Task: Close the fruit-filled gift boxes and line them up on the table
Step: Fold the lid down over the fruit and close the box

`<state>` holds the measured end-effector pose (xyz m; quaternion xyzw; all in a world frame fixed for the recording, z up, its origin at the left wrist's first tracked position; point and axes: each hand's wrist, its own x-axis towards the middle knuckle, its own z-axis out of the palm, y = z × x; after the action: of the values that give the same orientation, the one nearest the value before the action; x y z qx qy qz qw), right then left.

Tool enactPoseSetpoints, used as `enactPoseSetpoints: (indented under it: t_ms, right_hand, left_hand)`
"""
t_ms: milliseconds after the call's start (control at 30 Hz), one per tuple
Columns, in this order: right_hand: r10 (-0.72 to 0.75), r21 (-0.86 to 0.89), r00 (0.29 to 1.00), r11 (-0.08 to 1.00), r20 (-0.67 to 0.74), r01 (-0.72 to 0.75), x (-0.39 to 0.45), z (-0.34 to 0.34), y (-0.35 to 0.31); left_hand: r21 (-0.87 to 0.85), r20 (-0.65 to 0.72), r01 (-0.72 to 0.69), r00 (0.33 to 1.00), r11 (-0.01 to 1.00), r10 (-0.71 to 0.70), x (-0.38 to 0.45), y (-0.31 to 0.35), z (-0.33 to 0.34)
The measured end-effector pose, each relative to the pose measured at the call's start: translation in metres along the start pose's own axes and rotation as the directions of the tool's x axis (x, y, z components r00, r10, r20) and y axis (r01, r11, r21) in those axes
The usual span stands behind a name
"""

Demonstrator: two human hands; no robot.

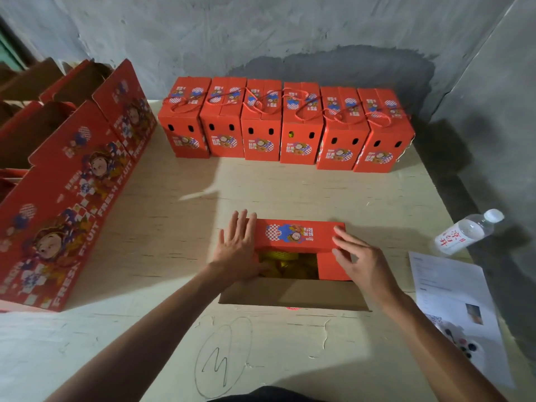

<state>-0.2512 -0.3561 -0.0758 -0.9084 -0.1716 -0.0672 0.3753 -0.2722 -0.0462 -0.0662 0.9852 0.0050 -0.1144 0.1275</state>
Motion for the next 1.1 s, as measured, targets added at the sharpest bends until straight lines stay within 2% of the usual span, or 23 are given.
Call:
enactPoseSetpoints:
  t_ms: [100,367,467,533,600,800,967,1100]
  right_hand:
    - [-0.018,-0.017,1.0,1.0,-0.024,0.018,-0.002,0.004,-0.002]
    - [-0.002,-0.022,1.0,1.0,-0.002,0.002,-0.003,0.004,-0.002]
    - [0.012,-0.016,1.0,1.0,0.004,-0.012,-0.003,0.003,-0.001]
    - [0.016,0.018,1.0,1.0,-0.003,-0.016,-0.001,0.004,0.0]
    - [0.035,0.076,0.999,0.997,-0.007,-0.035,-0.002,0.005,0.003]
    - [0.075,0.148,0.997,0.986,0.001,-0.074,-0.005,0.007,0.006]
    - [0.081,0.164,0.997,0.983,0.017,-0.083,-0.006,0.003,0.002]
    - [0.062,0.175,0.996,0.982,0.066,-0.073,-0.009,-0.007,0.001]
  left_hand:
    - [0.02,-0.046,-0.006,0.999,1.0,0.007,0.0,0.002,0.008]
    - [-0.04,-0.044,-0.085,0.996,0.996,0.084,-0.002,-0.003,0.004]
    - [0.021,-0.088,-0.099,0.991,0.995,0.1,-0.004,-0.001,0.007]
    - [-0.035,-0.105,-0.107,0.989,0.994,0.103,-0.004,-0.003,0.009]
    - [-0.161,-0.122,-0.15,0.984,0.976,0.131,-0.004,-0.011,0.008]
    - [-0.451,-0.282,-0.323,0.936,0.832,0.211,-0.005,-0.028,0.005]
    - [-0.482,-0.338,-0.319,0.927,0.816,0.162,-0.006,-0.03,0.003]
    - [-0.491,-0.489,-0.406,0.861,0.771,0.141,-0.026,-0.036,0.013]
